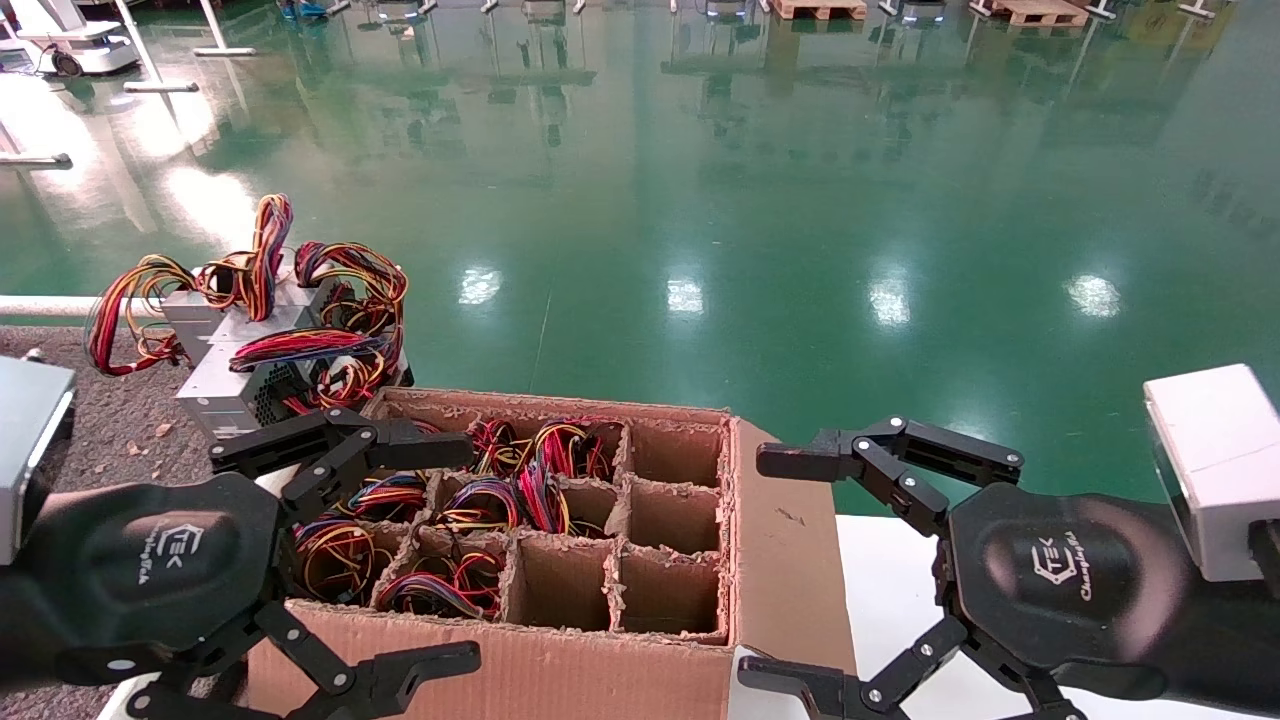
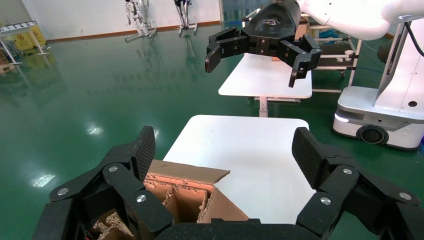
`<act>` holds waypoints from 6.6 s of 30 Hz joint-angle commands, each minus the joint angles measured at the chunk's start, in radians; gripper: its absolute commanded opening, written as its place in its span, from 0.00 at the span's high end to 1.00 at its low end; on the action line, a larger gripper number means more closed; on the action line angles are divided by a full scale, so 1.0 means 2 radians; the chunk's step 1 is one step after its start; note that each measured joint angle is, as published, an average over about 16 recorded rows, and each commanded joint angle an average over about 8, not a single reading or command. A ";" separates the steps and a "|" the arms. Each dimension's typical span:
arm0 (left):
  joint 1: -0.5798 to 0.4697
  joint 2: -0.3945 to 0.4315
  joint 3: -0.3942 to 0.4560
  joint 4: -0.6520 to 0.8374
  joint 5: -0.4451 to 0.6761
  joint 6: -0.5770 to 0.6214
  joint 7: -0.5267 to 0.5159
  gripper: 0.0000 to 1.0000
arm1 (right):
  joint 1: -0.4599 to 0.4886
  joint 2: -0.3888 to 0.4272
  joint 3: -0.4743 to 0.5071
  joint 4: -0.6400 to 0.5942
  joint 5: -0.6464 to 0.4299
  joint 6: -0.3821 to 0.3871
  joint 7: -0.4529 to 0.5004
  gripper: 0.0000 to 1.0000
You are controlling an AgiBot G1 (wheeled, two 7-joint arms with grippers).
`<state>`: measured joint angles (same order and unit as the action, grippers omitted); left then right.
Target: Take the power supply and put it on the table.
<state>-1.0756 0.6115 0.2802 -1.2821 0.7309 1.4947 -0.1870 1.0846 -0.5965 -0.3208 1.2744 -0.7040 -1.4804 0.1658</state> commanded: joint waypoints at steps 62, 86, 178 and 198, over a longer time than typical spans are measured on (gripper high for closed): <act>-0.089 0.068 0.053 0.101 0.112 -0.014 0.018 0.00 | 0.000 0.000 0.000 0.000 0.000 0.000 0.000 0.00; -0.244 0.234 0.142 0.501 0.262 -0.008 0.199 0.01 | 0.000 0.000 -0.001 0.000 0.000 0.000 0.000 0.00; -0.381 0.188 0.097 0.600 0.202 0.042 0.232 1.00 | 0.001 0.001 -0.002 0.000 0.001 0.001 -0.001 0.00; -0.538 0.027 0.115 0.588 0.237 0.001 0.208 1.00 | 0.001 0.001 -0.002 0.000 0.001 0.001 -0.001 0.00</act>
<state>-2.1454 0.6659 0.5074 -0.1050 1.2010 1.4965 0.2283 1.0859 -0.5950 -0.3251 1.2738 -0.7012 -1.4789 0.1635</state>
